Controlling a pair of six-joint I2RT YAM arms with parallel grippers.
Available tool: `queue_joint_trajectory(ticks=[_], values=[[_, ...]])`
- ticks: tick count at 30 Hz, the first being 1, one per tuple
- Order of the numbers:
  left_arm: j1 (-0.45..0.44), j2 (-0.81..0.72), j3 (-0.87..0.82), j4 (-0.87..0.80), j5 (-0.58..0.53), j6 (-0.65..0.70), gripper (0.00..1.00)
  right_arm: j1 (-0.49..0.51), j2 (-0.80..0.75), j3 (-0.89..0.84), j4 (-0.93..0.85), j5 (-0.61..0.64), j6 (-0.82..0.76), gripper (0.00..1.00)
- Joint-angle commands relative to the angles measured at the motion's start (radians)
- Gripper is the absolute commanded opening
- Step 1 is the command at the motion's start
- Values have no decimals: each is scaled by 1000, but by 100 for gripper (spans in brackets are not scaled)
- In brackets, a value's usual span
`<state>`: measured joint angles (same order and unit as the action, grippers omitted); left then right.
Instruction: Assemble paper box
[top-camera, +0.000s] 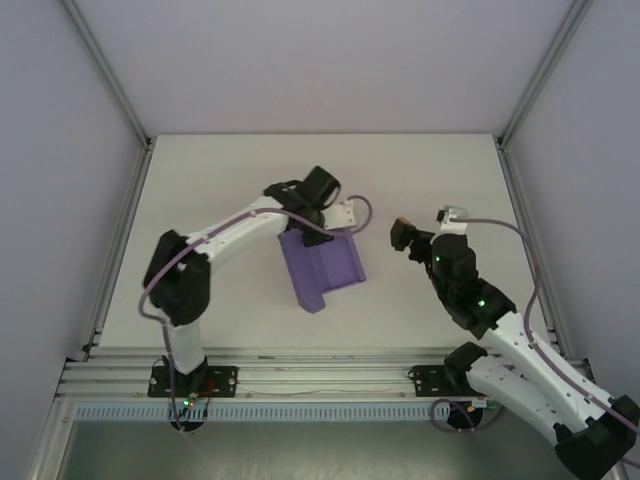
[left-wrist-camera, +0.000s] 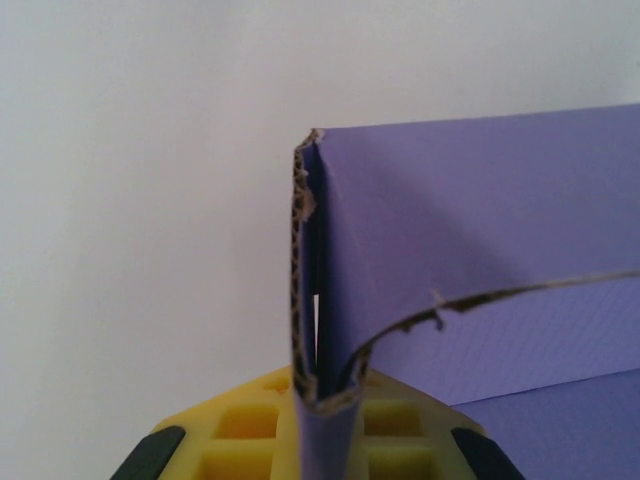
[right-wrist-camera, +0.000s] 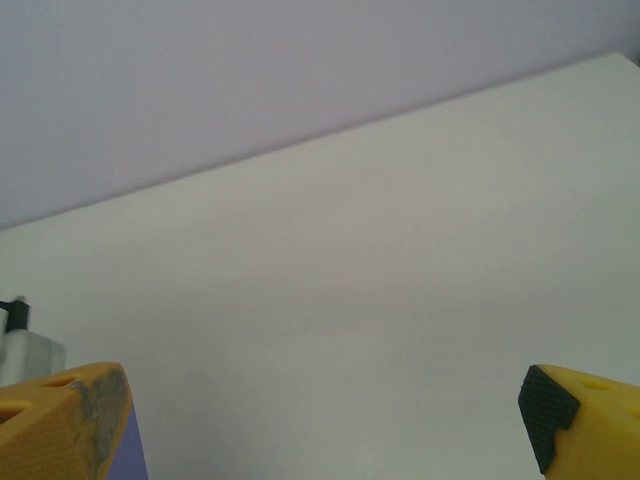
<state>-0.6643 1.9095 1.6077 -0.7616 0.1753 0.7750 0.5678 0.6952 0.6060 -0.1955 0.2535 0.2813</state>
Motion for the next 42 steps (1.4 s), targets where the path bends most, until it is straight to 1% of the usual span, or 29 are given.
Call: queue_joint_trajectory(ticks=[1, 3, 5, 10, 14, 15, 17, 18, 20, 21, 24, 25, 26, 27, 28, 32, 36, 39, 41, 42], values=[[-47, 137, 157, -277, -164, 138, 0, -15, -58, -25, -158, 90, 74, 100], [-66, 187, 171, -269, -272, 133, 0, -26, -90, -41, -181, 97, 86, 100], [-83, 215, 151, -220, -348, 146, 0, -36, -112, -55, -188, 95, 91, 100], [-130, 281, 146, -137, -427, 157, 0, -53, -108, -60, -202, 97, 85, 100], [-143, 340, 140, -54, -480, 180, 0, -57, -104, -66, -206, 98, 90, 100], [-143, 349, 138, -32, -490, 181, 3, -58, -107, -68, -206, 101, 91, 100], [-141, 356, 137, -18, -488, 183, 18, -60, -112, -70, -213, 99, 90, 100], [-140, 355, 137, -16, -482, 183, 24, -59, -115, -69, -219, 96, 88, 100], [-133, 344, 150, -26, -458, 177, 47, -61, -121, -69, -227, 92, 85, 100], [-131, 340, 163, -43, -443, 172, 56, -61, -122, -69, -228, 91, 84, 100], [-123, 313, 188, -59, -427, 166, 66, -63, -131, -69, -236, 82, 77, 100], [-122, 303, 192, -58, -427, 168, 73, -62, -135, -68, -237, 77, 75, 100], [-121, 291, 198, -62, -421, 168, 84, -63, -138, -68, -240, 71, 73, 100], [-120, 276, 206, -72, -407, 170, 98, -63, -147, -67, -244, 66, 72, 100], [-120, 261, 213, -81, -387, 171, 100, -62, -149, -66, -248, 63, 69, 100], [-114, 184, 221, -80, -283, 175, 100, -63, -181, -59, -262, 46, 56, 100], [-94, 104, 226, -14, -192, 144, 100, -62, -209, -57, -274, 42, 50, 100], [-62, 51, 239, 61, -130, 64, 100, -63, -209, -54, -274, 23, 34, 100], [-31, 15, 237, 140, -112, -27, 100, -61, -200, -57, -253, 3, 14, 100], [-12, 5, 229, 193, -118, -97, 100, -62, -192, -63, -226, -13, 0, 100]])
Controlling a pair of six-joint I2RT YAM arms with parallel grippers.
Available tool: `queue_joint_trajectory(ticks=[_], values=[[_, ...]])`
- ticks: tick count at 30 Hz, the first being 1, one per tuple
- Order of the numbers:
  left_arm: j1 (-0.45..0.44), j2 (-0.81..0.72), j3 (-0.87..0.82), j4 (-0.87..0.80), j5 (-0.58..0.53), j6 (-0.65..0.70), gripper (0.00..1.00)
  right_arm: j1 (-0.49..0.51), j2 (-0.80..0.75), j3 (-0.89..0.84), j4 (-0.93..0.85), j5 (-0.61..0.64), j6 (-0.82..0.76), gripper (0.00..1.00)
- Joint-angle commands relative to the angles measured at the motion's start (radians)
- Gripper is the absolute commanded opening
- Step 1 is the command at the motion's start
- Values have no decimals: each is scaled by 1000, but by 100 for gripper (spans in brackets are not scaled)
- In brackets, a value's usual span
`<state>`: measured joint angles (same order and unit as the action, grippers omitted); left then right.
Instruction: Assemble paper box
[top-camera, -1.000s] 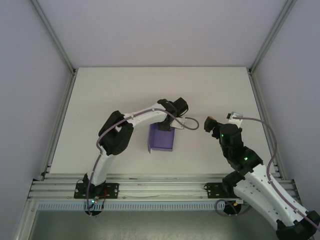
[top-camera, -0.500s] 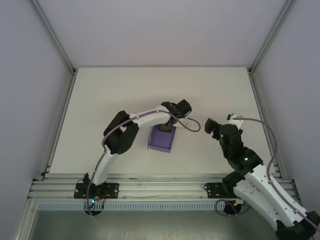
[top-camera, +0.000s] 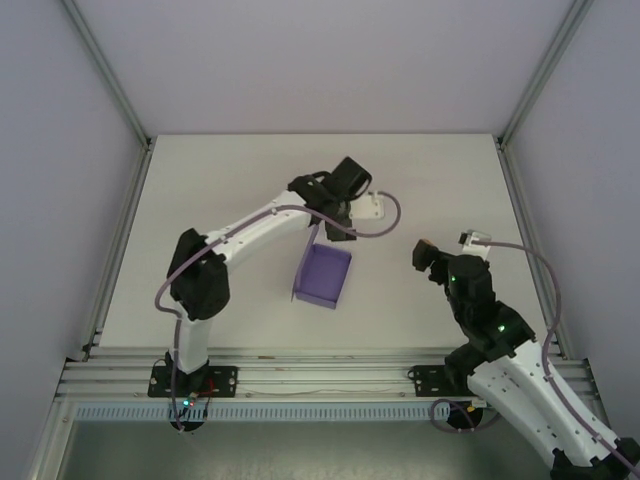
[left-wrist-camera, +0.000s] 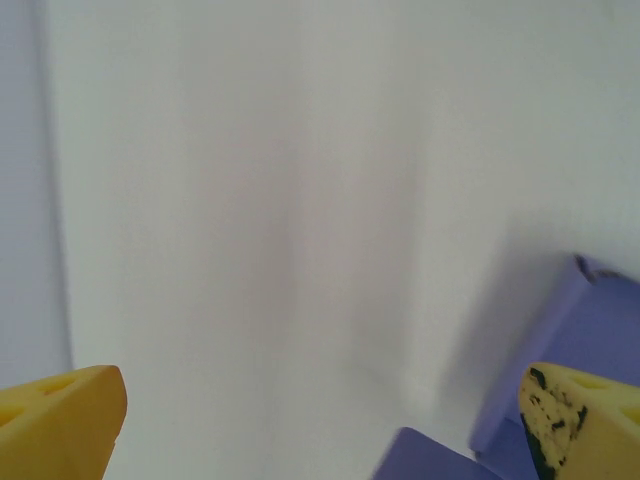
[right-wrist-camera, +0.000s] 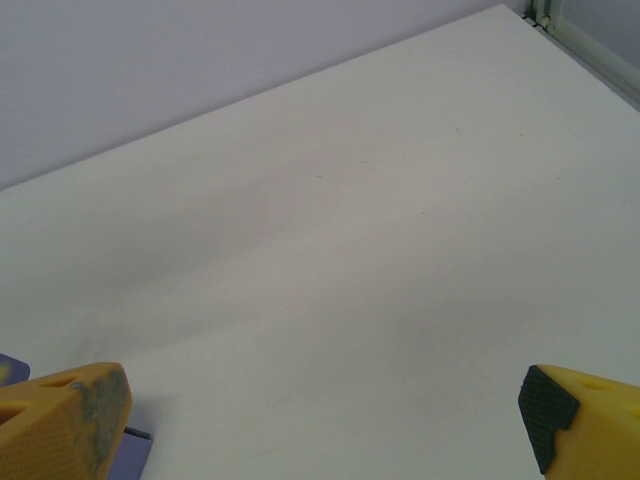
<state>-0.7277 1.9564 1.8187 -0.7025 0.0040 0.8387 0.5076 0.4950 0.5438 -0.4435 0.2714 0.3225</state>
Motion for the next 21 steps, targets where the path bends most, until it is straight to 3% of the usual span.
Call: queue_joint_trajectory(ticks=[1, 5, 9, 12, 16, 21], values=[[68, -88, 7, 185, 38, -236, 100, -2, 18, -11, 55, -57, -70, 100], [140, -216, -89, 345, -29, -584, 100, -2, 156, -13, 203, -247, -253, 100], [246, -372, -289, 395, -119, -978, 100, 6, 481, 99, 270, -477, -366, 96], [367, -470, -486, 406, -50, -1195, 100, 37, 741, 206, 304, -587, -439, 91], [473, -538, -695, 377, 1, -1314, 100, 95, 1012, 370, 261, -600, -536, 85], [484, -620, -860, 377, -10, -1302, 100, 124, 1209, 515, 235, -616, -562, 77]])
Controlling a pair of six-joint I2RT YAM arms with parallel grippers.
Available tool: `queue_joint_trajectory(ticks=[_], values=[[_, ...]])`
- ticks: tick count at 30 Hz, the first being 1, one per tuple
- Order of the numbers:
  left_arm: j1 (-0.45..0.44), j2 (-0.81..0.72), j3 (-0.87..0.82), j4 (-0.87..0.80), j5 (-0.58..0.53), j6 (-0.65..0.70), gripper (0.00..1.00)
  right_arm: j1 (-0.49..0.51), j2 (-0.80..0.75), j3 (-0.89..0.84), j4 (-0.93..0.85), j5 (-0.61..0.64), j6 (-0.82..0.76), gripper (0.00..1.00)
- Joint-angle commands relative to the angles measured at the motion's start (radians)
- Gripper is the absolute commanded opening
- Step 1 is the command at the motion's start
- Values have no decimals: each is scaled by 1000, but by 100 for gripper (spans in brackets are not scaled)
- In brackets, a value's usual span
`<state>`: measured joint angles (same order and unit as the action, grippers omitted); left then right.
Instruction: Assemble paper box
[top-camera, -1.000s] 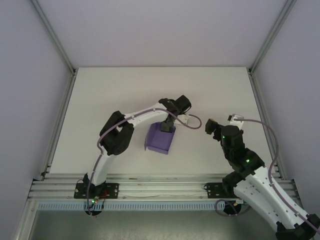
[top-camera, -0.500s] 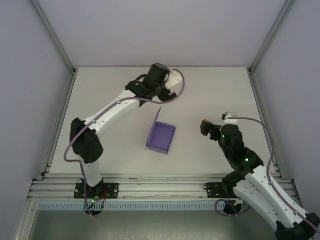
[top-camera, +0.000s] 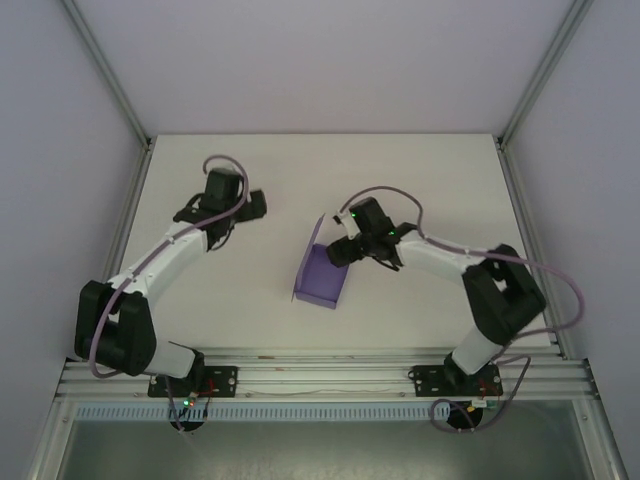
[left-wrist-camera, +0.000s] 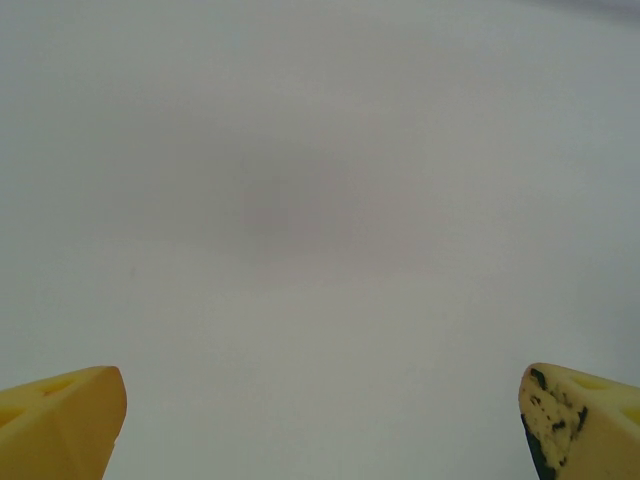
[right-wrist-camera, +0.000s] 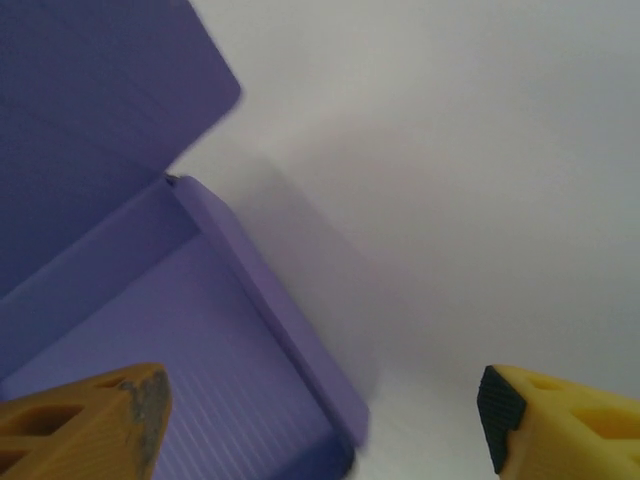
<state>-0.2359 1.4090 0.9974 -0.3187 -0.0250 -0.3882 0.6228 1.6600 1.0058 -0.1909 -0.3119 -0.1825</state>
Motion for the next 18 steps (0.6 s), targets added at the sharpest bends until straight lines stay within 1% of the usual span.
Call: queue_joint_trajectory(ticks=[1, 2, 3, 4, 6, 10, 12, 15, 18], values=[[-8, -89, -55, -11, 8, -76, 100, 12, 68, 71, -17, -32, -55, 75], [-8, -103, -69, -14, -7, -77, 100, 13, 89, 86, -18, -29, -47, 69], [-8, -120, -81, -17, -27, -80, 100, 14, 108, 99, -16, -22, -35, 61], [-8, -134, -89, -22, -49, -86, 100, 17, 122, 108, -14, 3, -16, 54], [-9, -159, -102, -18, -72, -84, 100, 26, 136, 110, -7, 74, 25, 47], [-8, -175, -114, -7, -85, -76, 100, 35, 120, 64, 51, 107, 103, 32], [-8, -164, -103, -12, -96, -79, 100, 41, 102, 39, 75, 138, 145, 19], [-8, -142, -86, -19, -92, -80, 100, 66, 72, 8, 85, 221, 202, 13], [-8, -123, -77, -24, -95, -80, 100, 95, 55, -6, 58, 319, 267, 10]])
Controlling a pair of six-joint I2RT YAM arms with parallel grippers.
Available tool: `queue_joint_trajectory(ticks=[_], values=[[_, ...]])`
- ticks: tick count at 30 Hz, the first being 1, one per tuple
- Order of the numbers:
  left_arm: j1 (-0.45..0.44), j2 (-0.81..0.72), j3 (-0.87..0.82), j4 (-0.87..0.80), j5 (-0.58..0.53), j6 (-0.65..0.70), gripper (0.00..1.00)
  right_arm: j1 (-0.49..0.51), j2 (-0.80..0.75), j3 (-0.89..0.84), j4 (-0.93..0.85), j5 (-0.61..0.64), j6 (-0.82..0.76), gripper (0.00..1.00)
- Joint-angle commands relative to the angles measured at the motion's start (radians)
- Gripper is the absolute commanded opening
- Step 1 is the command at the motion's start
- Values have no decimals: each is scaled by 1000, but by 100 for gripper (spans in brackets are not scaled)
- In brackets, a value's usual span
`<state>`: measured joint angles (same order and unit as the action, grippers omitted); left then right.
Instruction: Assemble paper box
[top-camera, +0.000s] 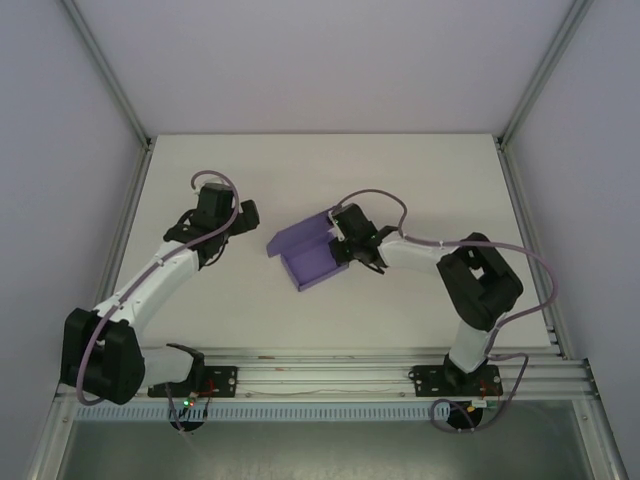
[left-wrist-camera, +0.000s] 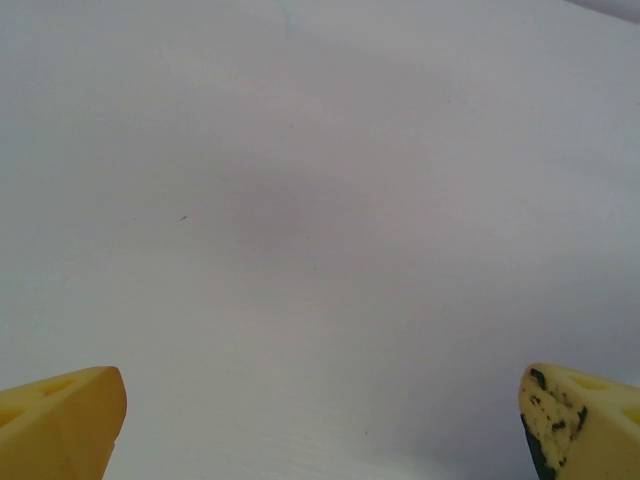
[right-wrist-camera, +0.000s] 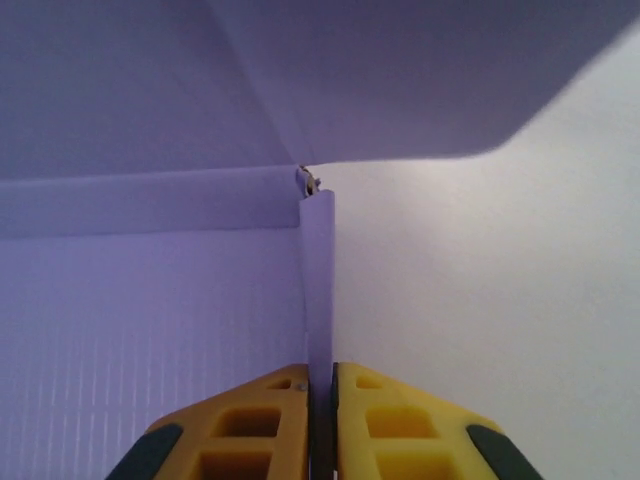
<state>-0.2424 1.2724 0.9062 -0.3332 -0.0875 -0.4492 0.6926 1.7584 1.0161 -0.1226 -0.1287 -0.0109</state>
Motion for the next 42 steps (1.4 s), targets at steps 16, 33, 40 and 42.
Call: queue_joint_trajectory(ticks=[16, 33, 40, 42], values=[[-2, 24, 2, -24, -65, 17, 100, 65, 76, 84, -243, 265, 238, 15], [-2, -37, -32, -53, -127, 16, 100, 73, 415, 306, -758, 477, 453, 0], [-1, -52, -27, -69, -130, 12, 100, 75, 432, 336, -718, 499, 454, 0], [-3, -55, -29, -64, -118, 16, 100, 75, 392, 317, -672, 496, 442, 2]])
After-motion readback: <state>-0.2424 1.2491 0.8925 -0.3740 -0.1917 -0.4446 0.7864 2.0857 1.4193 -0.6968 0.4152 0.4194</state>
